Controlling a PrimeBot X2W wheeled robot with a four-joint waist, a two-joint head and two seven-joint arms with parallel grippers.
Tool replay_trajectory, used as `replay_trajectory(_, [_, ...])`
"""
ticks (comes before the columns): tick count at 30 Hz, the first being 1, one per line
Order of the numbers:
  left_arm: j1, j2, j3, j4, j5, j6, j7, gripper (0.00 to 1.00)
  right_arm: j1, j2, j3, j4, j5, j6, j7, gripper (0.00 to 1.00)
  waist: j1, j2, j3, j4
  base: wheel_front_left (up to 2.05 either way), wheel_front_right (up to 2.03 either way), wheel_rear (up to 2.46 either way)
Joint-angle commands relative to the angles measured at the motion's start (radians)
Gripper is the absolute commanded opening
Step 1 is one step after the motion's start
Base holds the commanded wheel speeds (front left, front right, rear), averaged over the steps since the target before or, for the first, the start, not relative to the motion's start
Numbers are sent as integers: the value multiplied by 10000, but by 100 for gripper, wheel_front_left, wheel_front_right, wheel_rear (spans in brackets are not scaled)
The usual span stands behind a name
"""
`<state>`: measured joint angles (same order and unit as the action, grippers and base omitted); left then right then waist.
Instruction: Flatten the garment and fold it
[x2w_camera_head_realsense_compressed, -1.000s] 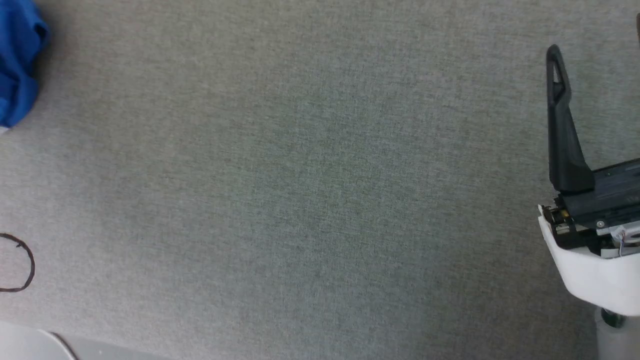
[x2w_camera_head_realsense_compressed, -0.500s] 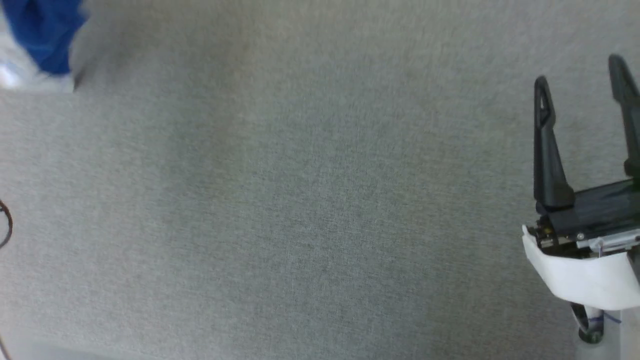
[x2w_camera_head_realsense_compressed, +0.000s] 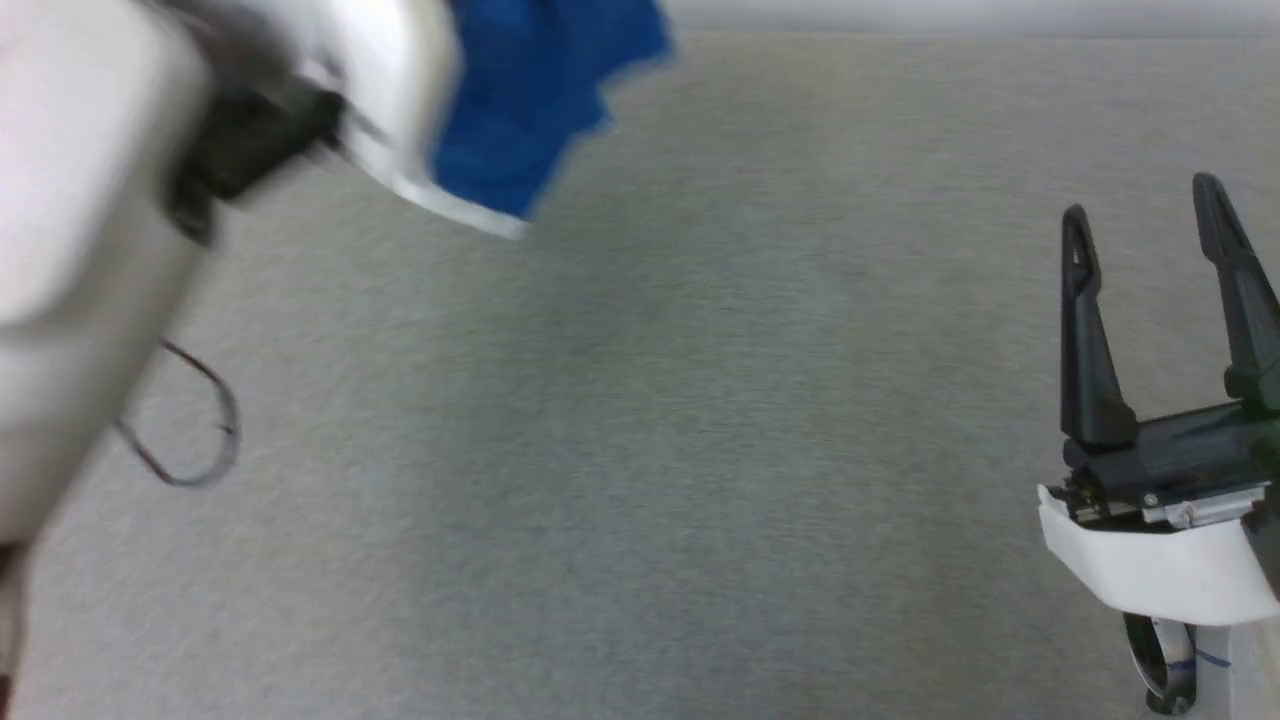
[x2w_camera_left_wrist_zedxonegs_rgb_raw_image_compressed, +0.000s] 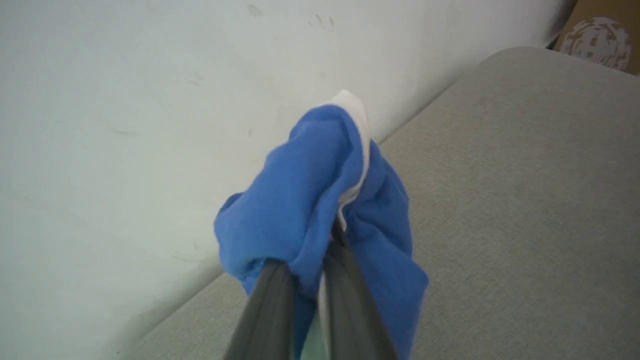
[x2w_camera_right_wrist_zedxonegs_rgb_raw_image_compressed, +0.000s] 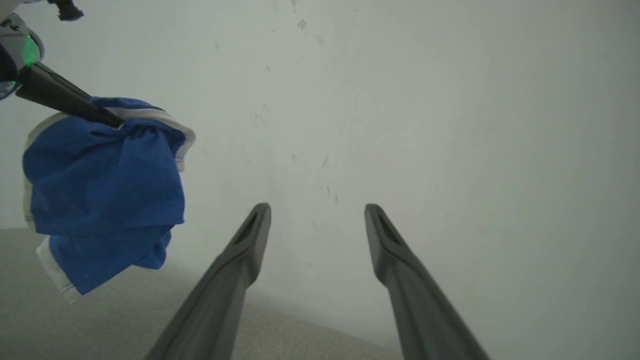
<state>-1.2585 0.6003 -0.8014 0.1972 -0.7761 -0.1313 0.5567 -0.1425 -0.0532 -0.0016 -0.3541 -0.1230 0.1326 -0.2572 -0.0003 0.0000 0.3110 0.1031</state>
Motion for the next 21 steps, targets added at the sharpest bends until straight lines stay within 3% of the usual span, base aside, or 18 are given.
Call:
replay_trajectory(1, [156, -161, -344, -171, -82, 6, -99, 0, 135, 25, -93, 52, 134, -19, -45, 100, 3, 0, -453, -1063, 0, 0, 0])
replay_trajectory(7, [1273, -848, -2350, -532, -304, 6, -615, 0, 339, 28, -385, 155, 478, -19, -45, 100, 3, 0, -547, -1832, 0, 0, 0])
replay_trajectory(14, [2811, -1911, -4423, 81, -815, 6, -1351, 0, 446, 28, -577, 283, 649, -19, -45, 100, 3, 0, -519, -2202, 0, 0, 0])
replay_trajectory(21, [4546, -2661, -4782, 172, -475, 6, -461, 0, 564, 29, -655, 451, 711, -19, -45, 100, 3, 0, -660, -2184, 0, 0, 0])
